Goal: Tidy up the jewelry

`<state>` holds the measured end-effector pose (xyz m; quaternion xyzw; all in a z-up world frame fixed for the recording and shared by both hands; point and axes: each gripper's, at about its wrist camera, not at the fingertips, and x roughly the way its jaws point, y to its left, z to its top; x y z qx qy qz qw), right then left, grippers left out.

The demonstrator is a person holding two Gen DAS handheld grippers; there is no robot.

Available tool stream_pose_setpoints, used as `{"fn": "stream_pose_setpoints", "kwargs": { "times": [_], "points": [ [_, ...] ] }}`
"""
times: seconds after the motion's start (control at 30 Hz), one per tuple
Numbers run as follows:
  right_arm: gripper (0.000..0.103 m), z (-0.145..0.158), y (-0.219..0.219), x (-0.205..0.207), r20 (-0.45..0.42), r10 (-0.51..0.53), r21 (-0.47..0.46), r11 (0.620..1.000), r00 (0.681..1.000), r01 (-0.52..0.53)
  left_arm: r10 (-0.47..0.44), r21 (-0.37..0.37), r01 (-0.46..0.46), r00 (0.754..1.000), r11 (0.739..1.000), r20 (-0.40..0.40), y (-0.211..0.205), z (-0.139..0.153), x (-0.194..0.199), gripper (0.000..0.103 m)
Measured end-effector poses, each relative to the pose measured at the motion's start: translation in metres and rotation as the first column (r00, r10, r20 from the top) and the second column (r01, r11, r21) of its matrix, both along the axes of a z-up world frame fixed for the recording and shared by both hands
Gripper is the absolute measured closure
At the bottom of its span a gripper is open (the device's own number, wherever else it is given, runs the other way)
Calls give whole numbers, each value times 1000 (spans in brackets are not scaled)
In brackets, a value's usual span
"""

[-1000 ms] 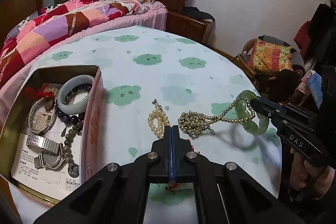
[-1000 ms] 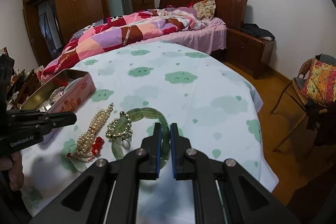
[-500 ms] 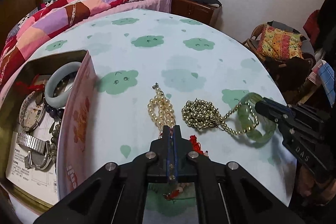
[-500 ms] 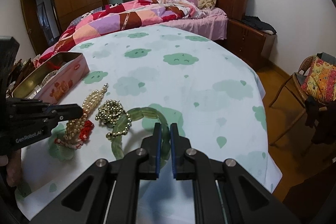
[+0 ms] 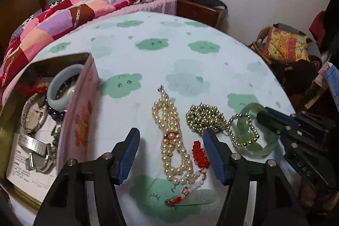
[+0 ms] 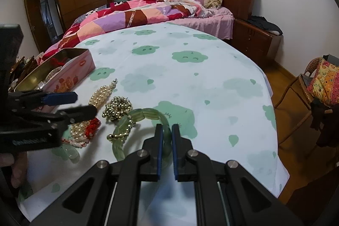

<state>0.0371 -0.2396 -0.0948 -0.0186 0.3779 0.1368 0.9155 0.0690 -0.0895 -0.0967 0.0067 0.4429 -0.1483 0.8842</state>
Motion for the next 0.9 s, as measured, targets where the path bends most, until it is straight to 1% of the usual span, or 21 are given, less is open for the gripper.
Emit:
{"fn": "stream_pose_setpoints", "kwargs": {
  "times": [0.03,0.1,0.13,0.17,0.2,0.23,0.27,0.3,0.33,0.37,0.4,0.47,0.53,0.77,0.9],
  "points": [
    [93,0,1,0,-1,1,1,1000,1000,-1,4,8,-4,1000,1000,-6,-1,-2,1,41],
    [93,-1,2,0,-2,2,2,1000,1000,-2,13,21,-13,1000,1000,-14,-2,-5,4,52],
    [93,-1,3,0,-4,4,2,1000,1000,-4,22,29,-22,1000,999,-8,-2,-5,5,54],
    [93,-2,3,0,-6,6,3,1000,1000,-6,28,32,-28,1000,999,-6,-1,-5,7,58],
    [93,-3,5,0,-8,9,3,1000,1000,-9,32,34,-32,999,999,-3,-1,-5,8,65],
    [93,-4,6,-1,-10,12,3,1000,1000,-12,34,39,-34,999,999,1,0,-5,9,67],
    [93,-4,6,-1,-11,14,2,1000,1000,-14,33,43,-33,999,999,3,0,-5,10,74],
    [93,-4,7,-1,-12,16,2,1000,1000,-16,25,43,-25,1000,999,4,0,-5,9,88],
    [93,-4,7,-1,-12,17,3,1000,1000,-16,14,44,-14,1000,999,3,0,-5,9,88],
    [93,-3,7,-2,-10,16,4,1000,1000,-16,3,33,-3,1000,999,1,0,-5,8,91],
    [93,-2,7,-3,-8,16,5,1000,1000,-16,-8,17,8,1000,1000,-6,0,-5,7,91],
    [93,2,6,-4,2,15,5,1000,1000,-15,-18,15,18,1000,1000,4,0,-3,3,91],
    [93,7,5,-6,14,13,5,1000,1000,-13,-20,-11,20,1000,1000,19,3,4,-2,91],
    [93,28,4,-10,71,2,-1,1000,997,-2,25,-49,-18,990,999,138,23,45,-21,91],
    [93,44,2,-12,109,-7,12,1000,994,5,52,-68,-40,982,997,183,35,62,-26,91]
  ]
}}
